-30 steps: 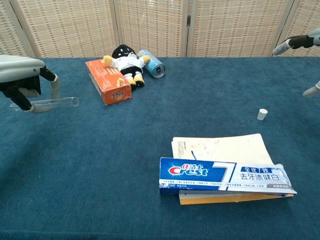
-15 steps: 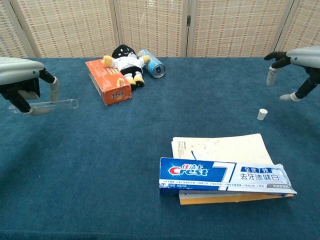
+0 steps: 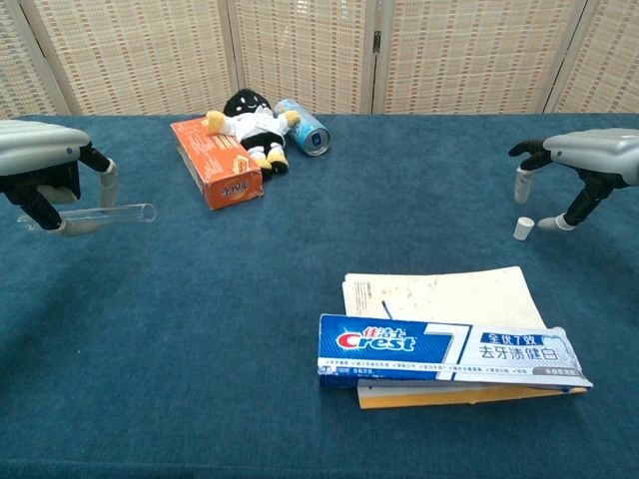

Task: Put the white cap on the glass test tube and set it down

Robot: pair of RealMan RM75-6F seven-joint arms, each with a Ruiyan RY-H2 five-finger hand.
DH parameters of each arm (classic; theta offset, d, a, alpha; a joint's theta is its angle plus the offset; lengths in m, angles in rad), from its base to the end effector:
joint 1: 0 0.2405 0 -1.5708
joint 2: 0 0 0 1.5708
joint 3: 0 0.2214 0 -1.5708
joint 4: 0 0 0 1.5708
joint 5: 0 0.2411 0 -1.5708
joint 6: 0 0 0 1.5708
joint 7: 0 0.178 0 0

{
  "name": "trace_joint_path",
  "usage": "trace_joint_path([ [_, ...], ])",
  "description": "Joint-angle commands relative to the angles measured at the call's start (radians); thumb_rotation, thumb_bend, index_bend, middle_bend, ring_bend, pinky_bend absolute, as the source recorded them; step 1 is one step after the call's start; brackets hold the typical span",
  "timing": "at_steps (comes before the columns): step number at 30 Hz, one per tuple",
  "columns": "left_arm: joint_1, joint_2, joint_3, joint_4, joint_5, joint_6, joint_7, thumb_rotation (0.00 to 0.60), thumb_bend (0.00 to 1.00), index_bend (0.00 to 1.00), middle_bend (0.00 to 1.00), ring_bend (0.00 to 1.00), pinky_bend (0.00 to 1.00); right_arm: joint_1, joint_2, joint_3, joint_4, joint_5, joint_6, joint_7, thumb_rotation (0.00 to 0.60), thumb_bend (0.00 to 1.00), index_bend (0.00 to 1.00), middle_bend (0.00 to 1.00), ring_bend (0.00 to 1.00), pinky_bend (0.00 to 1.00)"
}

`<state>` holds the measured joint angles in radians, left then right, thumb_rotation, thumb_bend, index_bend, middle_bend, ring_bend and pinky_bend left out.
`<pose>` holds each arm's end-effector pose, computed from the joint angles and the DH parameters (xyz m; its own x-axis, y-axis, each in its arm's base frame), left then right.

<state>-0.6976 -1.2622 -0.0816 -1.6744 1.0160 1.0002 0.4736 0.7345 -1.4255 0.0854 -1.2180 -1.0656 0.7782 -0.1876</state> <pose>-0.1713 0.3457 0.0046 0.6051 0.2559 0.7539 0.7915 -0.2952 -0.5351 -0.2398 -0.4006 -0.0113 0.5650 -0.3516 0.7464 -0.8247 -0.2116 0.5245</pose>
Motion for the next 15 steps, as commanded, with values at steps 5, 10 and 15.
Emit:
trace_joint_path([
  [5, 0.001, -0.002, 0.001, 0.005, 0.001, -0.003, -0.004, 0.6, 0.34, 0.57, 1.0, 1.0, 1.0, 0.009, -0.035, 0.007, 0.051, 0.018, -0.033, -0.02, 0.6, 0.27, 0.4, 0.06, 0.0, 0.0],
  [10, 0.001, -0.004, 0.001, 0.009, 0.002, -0.006, -0.007, 0.6, 0.34, 0.57, 1.0, 1.0, 1.0, 0.01, -0.051, 0.012, 0.074, 0.029, -0.049, -0.024, 0.6, 0.28, 0.41, 0.07, 0.0, 0.0],
  [15, 0.002, -0.007, 0.001, 0.014, 0.003, -0.008, -0.011, 0.6, 0.34, 0.57, 1.0, 1.0, 1.0, 0.012, -0.065, 0.019, 0.094, 0.033, -0.058, -0.028, 0.6, 0.29, 0.42, 0.07, 0.0, 0.0],
])
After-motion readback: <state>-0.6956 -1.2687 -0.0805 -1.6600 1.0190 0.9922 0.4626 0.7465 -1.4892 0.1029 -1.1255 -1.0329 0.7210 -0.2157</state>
